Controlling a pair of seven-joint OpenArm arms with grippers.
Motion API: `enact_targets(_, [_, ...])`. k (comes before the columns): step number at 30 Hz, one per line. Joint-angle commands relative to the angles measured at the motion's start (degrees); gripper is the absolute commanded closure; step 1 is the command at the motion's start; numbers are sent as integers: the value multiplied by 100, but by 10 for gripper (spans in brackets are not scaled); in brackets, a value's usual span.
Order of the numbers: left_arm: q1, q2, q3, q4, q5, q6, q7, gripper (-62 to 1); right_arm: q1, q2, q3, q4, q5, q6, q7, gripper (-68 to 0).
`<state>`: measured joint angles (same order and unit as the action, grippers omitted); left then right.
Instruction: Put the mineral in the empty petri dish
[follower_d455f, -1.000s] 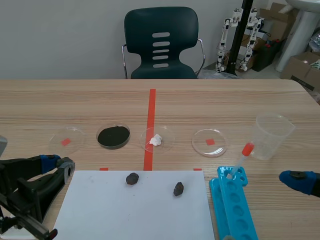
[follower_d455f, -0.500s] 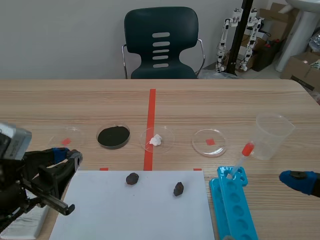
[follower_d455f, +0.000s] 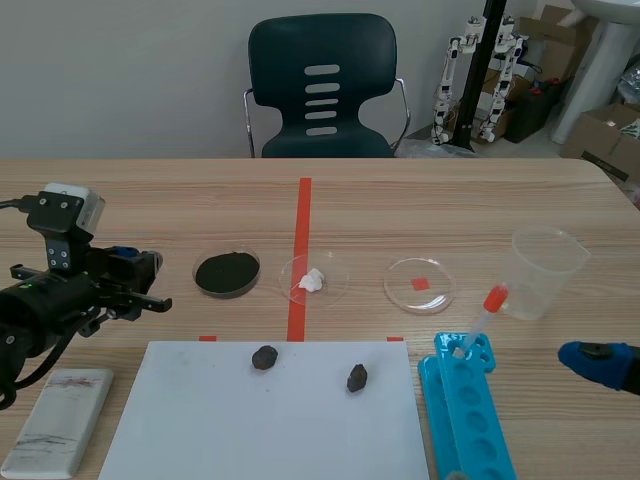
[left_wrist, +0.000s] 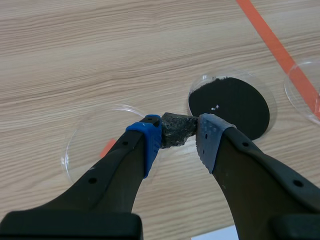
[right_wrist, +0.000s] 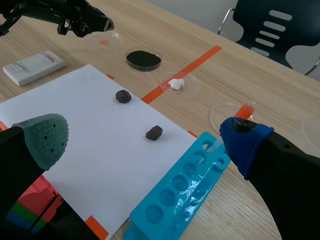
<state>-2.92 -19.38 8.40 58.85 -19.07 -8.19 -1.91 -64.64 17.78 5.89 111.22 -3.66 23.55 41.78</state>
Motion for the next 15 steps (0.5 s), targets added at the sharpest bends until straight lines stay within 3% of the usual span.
enact_targets(1, [-170, 13, -72, -31, -2, 2, -129, -117, -11, 0, 15, 50, 61, 4, 85, -638])
enact_targets(15, [-1241, 129, -216, -1576, 28, 2, -101, -117, -11, 0, 15, 50, 61, 4, 85, -638])
